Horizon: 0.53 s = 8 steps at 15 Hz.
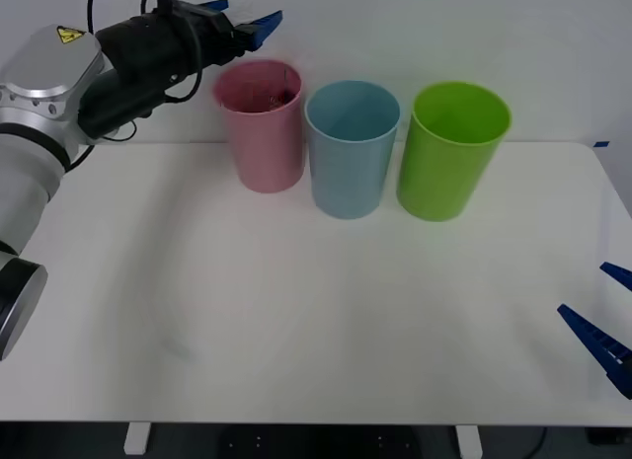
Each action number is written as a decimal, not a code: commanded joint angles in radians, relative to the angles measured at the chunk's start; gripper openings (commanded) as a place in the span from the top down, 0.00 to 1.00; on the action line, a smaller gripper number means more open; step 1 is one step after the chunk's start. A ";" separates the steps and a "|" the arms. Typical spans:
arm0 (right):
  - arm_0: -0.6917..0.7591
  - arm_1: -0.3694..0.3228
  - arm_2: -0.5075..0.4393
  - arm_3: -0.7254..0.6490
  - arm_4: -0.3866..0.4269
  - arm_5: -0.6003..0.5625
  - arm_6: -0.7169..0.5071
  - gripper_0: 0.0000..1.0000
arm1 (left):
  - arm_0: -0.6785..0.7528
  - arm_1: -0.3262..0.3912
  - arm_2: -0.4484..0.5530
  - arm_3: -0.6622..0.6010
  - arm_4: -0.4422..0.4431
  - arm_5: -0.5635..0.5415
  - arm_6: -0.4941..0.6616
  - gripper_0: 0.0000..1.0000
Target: Grasp the object on the table and drop it into the matching bin: aluminum can to the light blue bin, PET bottle to the pink bin.
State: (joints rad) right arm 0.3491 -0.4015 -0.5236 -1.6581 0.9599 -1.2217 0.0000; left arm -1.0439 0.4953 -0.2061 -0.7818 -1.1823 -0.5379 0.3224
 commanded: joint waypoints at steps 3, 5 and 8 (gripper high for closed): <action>0.000 0.000 0.000 0.000 0.000 0.000 0.000 0.00 | 0.077 0.034 0.001 -0.071 0.112 -0.017 -0.011 0.00; 0.000 0.000 0.000 0.000 0.000 0.000 0.000 0.00 | 0.133 0.058 0.001 -0.129 0.161 -0.017 -0.016 0.00; 0.000 0.000 0.000 0.000 0.000 0.000 0.000 0.00 | 0.217 0.106 0.002 -0.211 0.230 -0.028 -0.022 0.00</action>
State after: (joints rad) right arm 0.3491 -0.4015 -0.5236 -1.6581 0.9599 -1.2217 0.0000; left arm -0.8475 0.5887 -0.2052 -0.9716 -0.9685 -0.5621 0.3021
